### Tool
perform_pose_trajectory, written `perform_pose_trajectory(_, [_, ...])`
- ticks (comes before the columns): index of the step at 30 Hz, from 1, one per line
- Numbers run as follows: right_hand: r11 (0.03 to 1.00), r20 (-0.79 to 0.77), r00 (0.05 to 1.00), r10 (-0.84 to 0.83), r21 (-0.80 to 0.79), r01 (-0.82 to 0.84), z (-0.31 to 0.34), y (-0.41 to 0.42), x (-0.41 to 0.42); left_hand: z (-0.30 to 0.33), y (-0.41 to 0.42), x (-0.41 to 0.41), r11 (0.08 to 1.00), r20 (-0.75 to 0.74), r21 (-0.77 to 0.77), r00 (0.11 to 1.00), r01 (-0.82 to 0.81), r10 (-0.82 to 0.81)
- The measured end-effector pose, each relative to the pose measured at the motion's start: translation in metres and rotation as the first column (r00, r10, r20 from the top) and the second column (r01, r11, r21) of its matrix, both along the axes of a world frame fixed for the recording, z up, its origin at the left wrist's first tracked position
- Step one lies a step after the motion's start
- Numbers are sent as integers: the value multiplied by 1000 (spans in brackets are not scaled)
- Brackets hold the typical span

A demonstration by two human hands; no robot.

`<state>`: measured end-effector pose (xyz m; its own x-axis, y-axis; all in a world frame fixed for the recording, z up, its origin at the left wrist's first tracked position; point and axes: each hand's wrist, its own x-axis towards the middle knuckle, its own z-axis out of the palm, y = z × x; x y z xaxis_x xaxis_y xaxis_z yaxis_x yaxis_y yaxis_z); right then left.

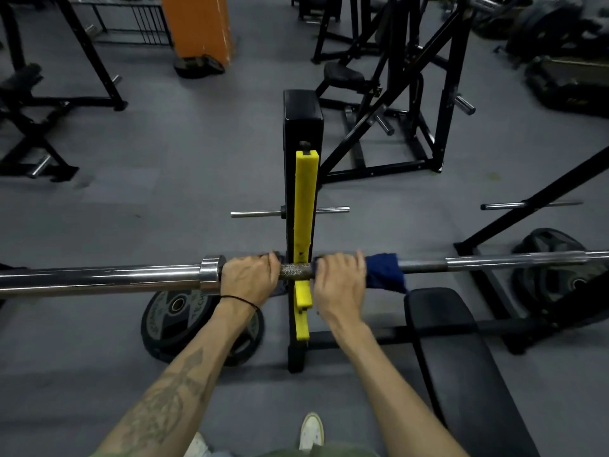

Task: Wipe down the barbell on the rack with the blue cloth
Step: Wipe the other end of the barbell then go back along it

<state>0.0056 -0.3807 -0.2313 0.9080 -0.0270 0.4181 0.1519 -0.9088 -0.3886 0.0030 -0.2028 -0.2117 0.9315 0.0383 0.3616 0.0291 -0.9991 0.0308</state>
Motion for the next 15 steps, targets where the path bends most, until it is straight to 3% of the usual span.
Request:
perform_pose_trajectory(2, [972, 8, 974, 224, -80, -223, 3, -9, -1, 1, 2, 0, 1000, 4, -18, 1000, 9, -9])
perform_pose_trajectory(4, [936, 43, 950, 310, -187, -297, 2, -53, 7, 2, 3, 0, 1000, 4, -22, 1000, 19, -19])
perform_pose_trajectory(7, [989, 110, 991, 76, -135, -61, 0, -105, 11, 7, -1, -1, 999, -13, -26, 1000, 21, -21])
perform_pose_trajectory(9, [981, 99, 976, -194, 4, 194, -3, -75, 12, 10, 0, 1, 1000, -50, -26, 999, 18, -19])
perform_pose_trajectory(11, [961, 33, 966, -255, 117, 250, -3, -19, 10, 16, 1, 4, 999, -144, 28, 989, 38, -33])
perform_pose_trajectory(13, [995, 32, 999, 16, 95, -19, 2, 13, 0, 32, 3, 12, 974, -325, 178, 943, 140, -76])
perform_pose_trajectory(15, [962, 5, 963, 270, -49, -269, 7, -2, 4, 41, 4, 26, 956, -546, 139, 826, 257, -143])
